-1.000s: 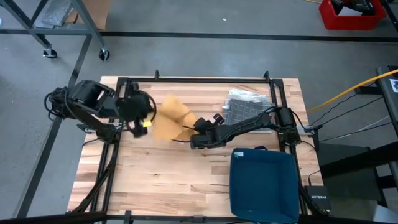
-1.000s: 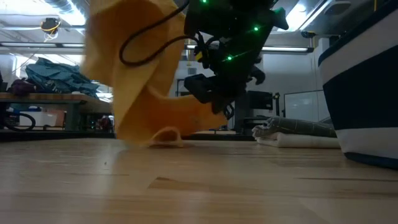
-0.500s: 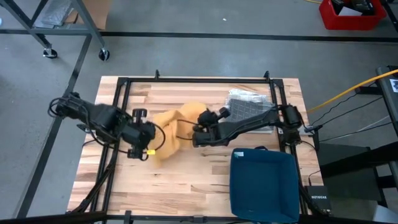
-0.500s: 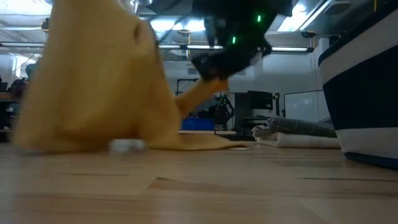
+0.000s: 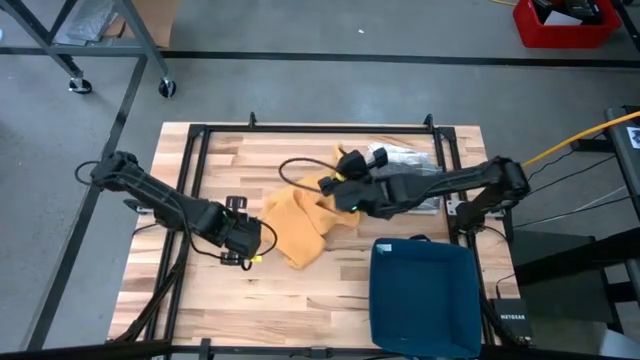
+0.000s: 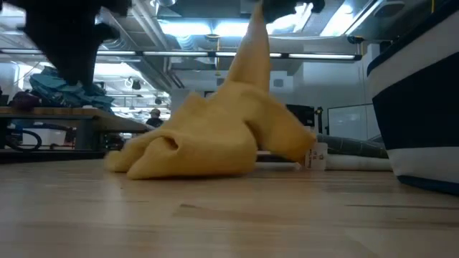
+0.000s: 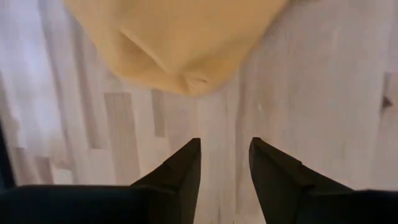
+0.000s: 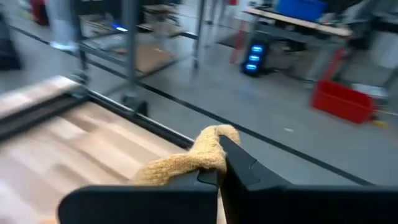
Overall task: Fold towel
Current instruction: Fold yellow towel
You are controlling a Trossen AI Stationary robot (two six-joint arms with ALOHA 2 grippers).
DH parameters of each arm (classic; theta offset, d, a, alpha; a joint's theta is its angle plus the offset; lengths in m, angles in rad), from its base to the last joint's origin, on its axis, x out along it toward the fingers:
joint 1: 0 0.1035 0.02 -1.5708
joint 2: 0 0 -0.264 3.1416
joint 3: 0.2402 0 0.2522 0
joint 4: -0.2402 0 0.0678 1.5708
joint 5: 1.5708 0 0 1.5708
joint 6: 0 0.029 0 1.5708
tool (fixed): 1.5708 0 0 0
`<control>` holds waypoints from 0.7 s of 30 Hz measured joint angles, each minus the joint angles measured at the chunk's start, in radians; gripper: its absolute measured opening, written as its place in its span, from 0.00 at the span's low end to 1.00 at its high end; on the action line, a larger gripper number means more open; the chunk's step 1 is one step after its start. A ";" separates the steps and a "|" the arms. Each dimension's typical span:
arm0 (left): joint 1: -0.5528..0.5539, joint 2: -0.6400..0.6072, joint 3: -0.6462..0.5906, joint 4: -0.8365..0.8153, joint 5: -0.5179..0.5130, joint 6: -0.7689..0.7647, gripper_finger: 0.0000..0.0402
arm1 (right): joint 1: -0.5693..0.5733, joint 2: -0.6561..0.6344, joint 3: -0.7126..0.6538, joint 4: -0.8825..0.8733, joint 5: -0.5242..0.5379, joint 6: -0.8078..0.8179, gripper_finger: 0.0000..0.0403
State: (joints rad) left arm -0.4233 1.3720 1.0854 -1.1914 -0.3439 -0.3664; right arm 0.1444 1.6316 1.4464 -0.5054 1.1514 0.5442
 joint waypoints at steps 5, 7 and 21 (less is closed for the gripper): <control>0.013 0.000 -0.154 0.142 -0.054 -0.016 0.29 | 0.000 -0.077 0.000 0.210 -0.233 -0.182 0.00; 0.024 0.000 -0.203 0.179 -0.084 -0.046 0.27 | 0.000 -0.103 0.000 0.265 -0.397 -0.211 0.00; 0.178 0.000 -0.320 0.219 -0.285 -0.054 0.19 | 0.132 -0.137 0.000 0.260 -1.284 -0.202 0.00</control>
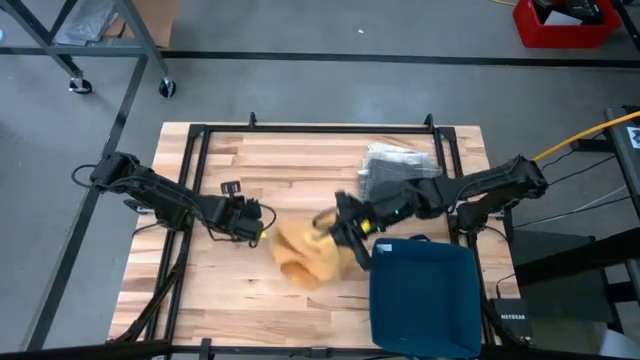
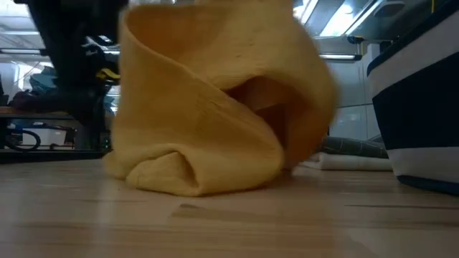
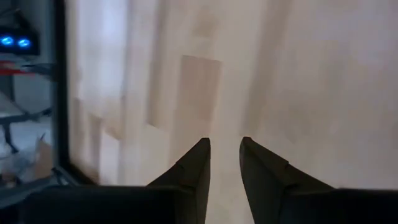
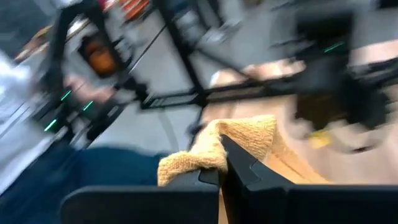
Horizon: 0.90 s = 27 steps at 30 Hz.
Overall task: Fold towel
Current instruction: Fold yellow towel
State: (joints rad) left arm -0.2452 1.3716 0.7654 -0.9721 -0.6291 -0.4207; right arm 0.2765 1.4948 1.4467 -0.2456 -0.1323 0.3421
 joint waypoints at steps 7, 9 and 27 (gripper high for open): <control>0.083 0.000 0.000 0.306 0.029 0.118 0.19 | 0.150 0.007 0.000 -0.074 -0.030 -0.005 0.00; 0.089 0.000 0.000 0.490 0.142 0.178 0.19 | 0.194 0.014 -0.001 -0.083 -0.002 0.004 0.00; 0.013 0.141 0.000 1.214 0.816 0.719 0.19 | 0.359 0.078 -0.001 -0.022 0.246 0.046 0.00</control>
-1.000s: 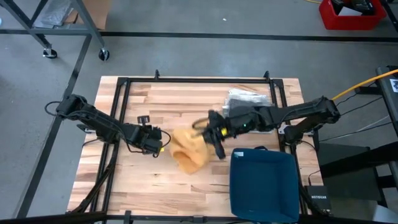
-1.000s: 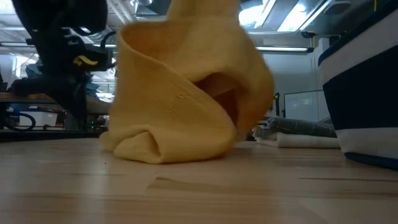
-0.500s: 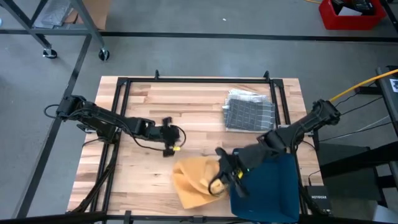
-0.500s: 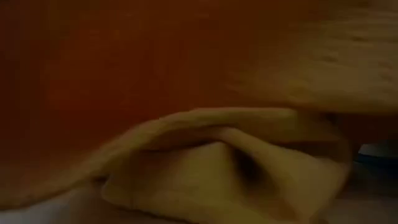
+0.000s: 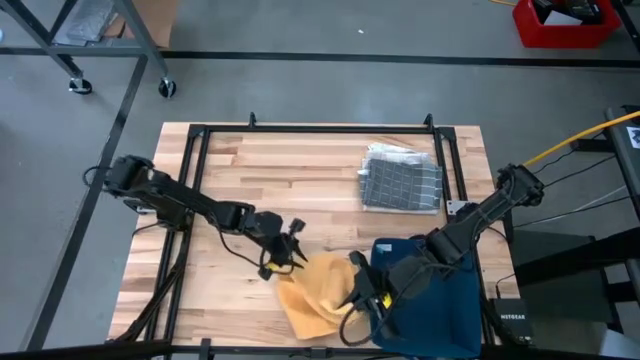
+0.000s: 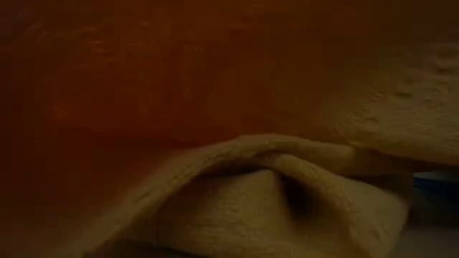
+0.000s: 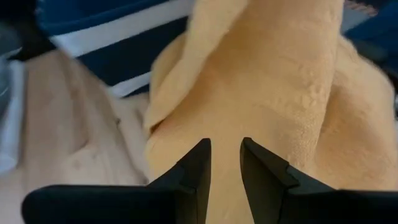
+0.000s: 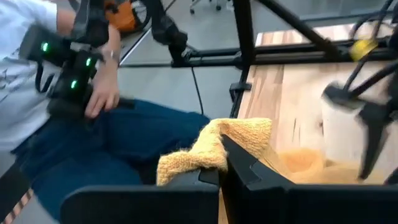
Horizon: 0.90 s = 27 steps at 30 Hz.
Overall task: Fold towel
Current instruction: Fold yellow towel
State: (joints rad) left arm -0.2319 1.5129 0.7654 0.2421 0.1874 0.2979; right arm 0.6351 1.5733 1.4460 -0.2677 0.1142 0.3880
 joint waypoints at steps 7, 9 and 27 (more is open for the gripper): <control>-0.013 0.160 0.001 0.351 -0.136 -0.004 0.19 | 0.001 0.010 0.000 0.111 -0.001 -0.034 0.00; -0.008 0.193 0.001 0.433 -0.139 -0.033 0.19 | 0.001 0.010 0.000 0.134 -0.003 -0.036 0.00; -0.036 0.243 0.001 0.464 -0.289 -0.084 0.24 | 0.000 0.010 0.000 0.162 -0.046 -0.061 0.00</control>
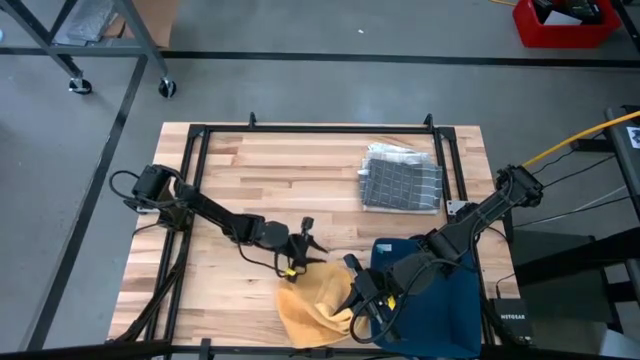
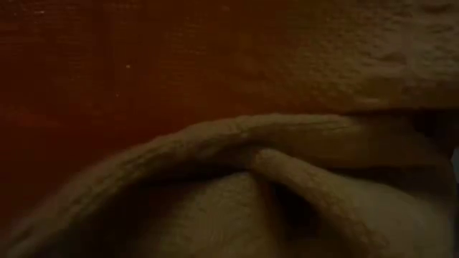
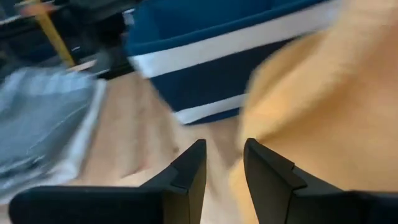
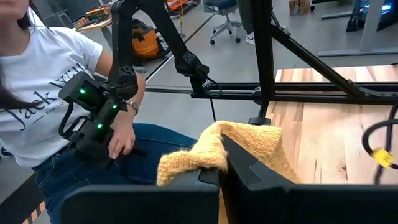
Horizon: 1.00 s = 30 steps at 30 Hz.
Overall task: Fold towel
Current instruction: Fold yellow towel
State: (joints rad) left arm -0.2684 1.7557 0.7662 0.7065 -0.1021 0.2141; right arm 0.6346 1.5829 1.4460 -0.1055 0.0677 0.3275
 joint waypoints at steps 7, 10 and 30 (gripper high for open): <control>-0.005 0.000 0.028 -0.070 -0.005 -0.163 0.38 | 0.000 0.000 0.000 0.000 0.000 0.000 0.00; -0.018 0.000 0.048 -0.075 0.056 -0.140 0.46 | 0.000 0.000 0.000 0.000 0.000 0.000 0.00; -0.070 0.105 0.166 -0.056 0.242 0.095 0.42 | 0.000 -0.001 0.000 0.000 0.020 -0.022 0.00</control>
State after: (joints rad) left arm -0.3388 1.8609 0.9319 0.6507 0.1401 0.3095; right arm 0.6346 1.5818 1.4460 -0.1051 0.0875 0.3058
